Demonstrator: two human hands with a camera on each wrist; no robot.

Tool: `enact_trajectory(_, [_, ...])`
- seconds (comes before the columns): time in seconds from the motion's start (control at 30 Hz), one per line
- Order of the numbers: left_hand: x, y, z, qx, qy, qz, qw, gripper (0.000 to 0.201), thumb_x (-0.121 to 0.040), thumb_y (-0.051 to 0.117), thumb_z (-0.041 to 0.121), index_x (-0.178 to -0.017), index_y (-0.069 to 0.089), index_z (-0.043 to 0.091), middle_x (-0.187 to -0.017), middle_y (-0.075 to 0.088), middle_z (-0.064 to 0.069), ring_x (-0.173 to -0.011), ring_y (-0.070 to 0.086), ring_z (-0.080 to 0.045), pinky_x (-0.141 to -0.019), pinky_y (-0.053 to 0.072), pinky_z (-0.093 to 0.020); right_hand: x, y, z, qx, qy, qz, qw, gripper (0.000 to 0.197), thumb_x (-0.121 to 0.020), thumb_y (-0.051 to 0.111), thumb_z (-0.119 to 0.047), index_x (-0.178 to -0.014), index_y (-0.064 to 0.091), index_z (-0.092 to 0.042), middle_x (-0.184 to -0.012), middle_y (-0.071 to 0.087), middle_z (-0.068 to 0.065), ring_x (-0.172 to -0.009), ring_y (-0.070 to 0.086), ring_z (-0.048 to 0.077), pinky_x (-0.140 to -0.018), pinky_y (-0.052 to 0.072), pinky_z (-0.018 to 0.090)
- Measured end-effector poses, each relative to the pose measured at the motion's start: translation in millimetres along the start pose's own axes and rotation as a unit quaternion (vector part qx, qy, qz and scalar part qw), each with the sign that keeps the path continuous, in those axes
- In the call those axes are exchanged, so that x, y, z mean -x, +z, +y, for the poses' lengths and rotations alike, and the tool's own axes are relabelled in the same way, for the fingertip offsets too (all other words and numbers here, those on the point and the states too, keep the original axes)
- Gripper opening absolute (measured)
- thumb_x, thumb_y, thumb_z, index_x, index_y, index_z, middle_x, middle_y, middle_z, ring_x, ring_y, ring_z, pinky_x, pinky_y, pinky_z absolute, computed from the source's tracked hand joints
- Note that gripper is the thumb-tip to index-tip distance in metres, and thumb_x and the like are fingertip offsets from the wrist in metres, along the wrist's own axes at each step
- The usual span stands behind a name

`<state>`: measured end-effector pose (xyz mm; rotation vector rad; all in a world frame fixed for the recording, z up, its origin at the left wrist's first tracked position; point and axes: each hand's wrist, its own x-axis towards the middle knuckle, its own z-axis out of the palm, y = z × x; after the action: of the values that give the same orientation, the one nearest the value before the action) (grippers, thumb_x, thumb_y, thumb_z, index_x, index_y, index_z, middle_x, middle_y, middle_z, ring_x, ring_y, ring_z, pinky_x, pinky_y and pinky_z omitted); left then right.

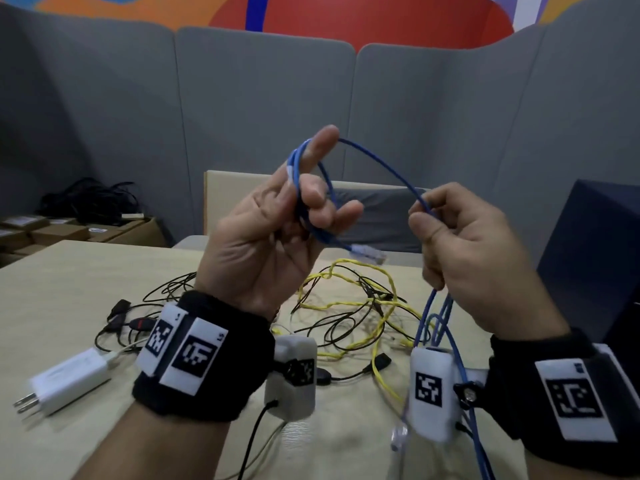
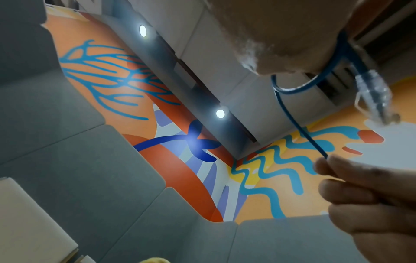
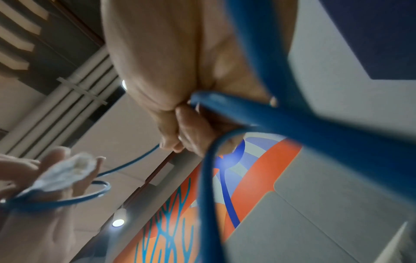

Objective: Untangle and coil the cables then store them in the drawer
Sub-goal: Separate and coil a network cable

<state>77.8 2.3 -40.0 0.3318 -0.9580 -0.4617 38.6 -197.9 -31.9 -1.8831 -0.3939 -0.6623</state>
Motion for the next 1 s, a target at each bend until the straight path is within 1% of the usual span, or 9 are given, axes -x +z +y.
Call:
enact_trajectory(0.07, [-0.2, -1.5, -1.3, -0.029, 0.028, 0.024, 0.999, 0.050, -0.099, 0.036, -0.002, -0.145, 0.018, -0.001, -0.093, 0.063, -0.022, -0.086, 0.064, -0.032, -0.112, 0.031, -0.048, 1.4, 3.6, 0.1, 0.011, 0.021, -0.052, 0.998, 0.008, -0.098, 0.052, -0.006, -0.091, 0.054, -0.010, -0.055, 0.044, -0.001, -0.042, 0.039, 0.021, -0.042, 0.039, 0.042])
enact_trajectory(0.13, [0.6, -2.2, 0.6, -0.038, 0.052, 0.059, 0.996, 0.048, -0.100, 0.035, -0.002, -0.145, 0.018, 0.000, -0.092, 0.063, -0.022, -0.086, 0.064, -0.032, -0.109, 0.037, -0.049, 2.3, 6.4, 1.9, 0.052, 0.035, -0.107, 0.992, 0.007, -0.097, 0.054, -0.008, -0.093, 0.053, -0.014, -0.053, 0.051, -0.004, -0.042, 0.048, 0.025, -0.044, 0.044, 0.039])
enact_trajectory(0.23, [-0.4, 1.2, 5.4, -0.021, 0.098, 0.117, 0.988, 0.043, -0.098, 0.037, -0.001, -0.141, 0.028, -0.002, -0.080, 0.060, -0.018, -0.068, 0.062, -0.027, -0.081, 0.055, -0.041, 4.3, 11.2, 4.6, 0.106, 0.060, -0.177, 0.977, 0.009, -0.097, 0.055, -0.014, -0.095, 0.051, -0.021, -0.055, 0.058, -0.007, -0.045, 0.060, 0.024, -0.046, 0.043, 0.031])
enact_trajectory(0.33, [-2.1, 1.6, 4.4, -0.028, 0.160, 0.200, 0.966, 0.040, -0.098, 0.037, 0.007, -0.136, 0.041, -0.004, -0.069, 0.059, -0.003, -0.056, 0.057, -0.011, -0.069, 0.056, -0.027, 7.8, 22.2, 2.6, 0.138, 0.069, -0.223, 0.962, 0.011, -0.097, 0.057, -0.016, -0.098, 0.053, -0.026, -0.069, 0.060, 0.002, -0.047, 0.063, 0.020, -0.048, 0.046, 0.028])
enact_trajectory(0.47, [-7.5, 0.2, 2.0, -0.097, 0.214, 0.263, 0.936, 0.038, -0.089, 0.046, 0.011, -0.126, 0.051, 0.004, -0.074, 0.067, 0.001, -0.063, 0.064, -0.008, -0.072, 0.056, -0.025, 9.8, 30.1, -0.6, 0.173, 0.040, -0.228, 0.957, 0.013, -0.097, 0.056, -0.022, -0.103, 0.057, -0.034, -0.061, 0.057, -0.009, -0.043, 0.052, 0.005, -0.051, 0.050, 0.023])
enact_trajectory(0.57, [-8.2, -2.1, 0.8, -0.163, 0.243, 0.284, 0.913, 0.032, -0.099, 0.039, 0.006, -0.130, 0.046, 0.005, -0.079, 0.072, -0.003, -0.072, 0.069, -0.012, -0.078, 0.057, -0.028, 9.4, 28.2, -6.1, 0.208, -0.012, -0.208, 0.956, 0.013, -0.096, 0.059, -0.028, -0.098, 0.060, -0.040, -0.068, 0.055, -0.011, -0.062, 0.050, 0.003, -0.060, 0.042, 0.015])
enact_trajectory(0.67, [-10.4, -3.7, -5.7, -0.272, 0.235, 0.286, 0.888, 0.041, -0.102, 0.035, 0.003, -0.142, 0.033, 0.007, -0.084, 0.073, -0.005, -0.080, 0.070, -0.016, -0.084, 0.056, -0.030, 10.3, 24.0, -14.4, 0.222, -0.045, -0.191, 0.955, 0.010, -0.094, 0.061, -0.029, -0.095, 0.065, -0.039, -0.073, 0.059, -0.014, -0.071, 0.053, 0.006, -0.066, 0.043, 0.020])
enact_trajectory(0.83, [-8.7, -7.2, -7.2, -0.373, 0.181, 0.265, 0.871, 0.047, -0.102, 0.034, 0.003, -0.148, 0.024, 0.007, -0.083, 0.073, -0.005, -0.078, 0.070, -0.016, -0.088, 0.055, -0.034, 8.2, 9.3, -19.9, 0.264, -0.101, -0.101, 0.954, 0.009, -0.092, 0.063, -0.026, -0.084, 0.065, -0.031, -0.067, 0.058, -0.016, -0.071, 0.053, 0.004, -0.061, 0.040, 0.021])
enact_trajectory(1.0, [-8.7, -10.0, 0.4, -0.392, 0.188, 0.291, 0.852, 0.045, -0.103, 0.032, 0.004, -0.148, 0.024, 0.006, -0.083, 0.073, -0.004, -0.078, 0.071, -0.017, -0.087, 0.054, -0.034, 11.4, 9.9, -22.1, 0.234, -0.081, -0.166, 0.955, 0.011, -0.093, 0.063, -0.023, -0.086, 0.066, -0.032, -0.067, 0.060, -0.014, -0.067, 0.053, 0.005, -0.060, 0.041, 0.020])
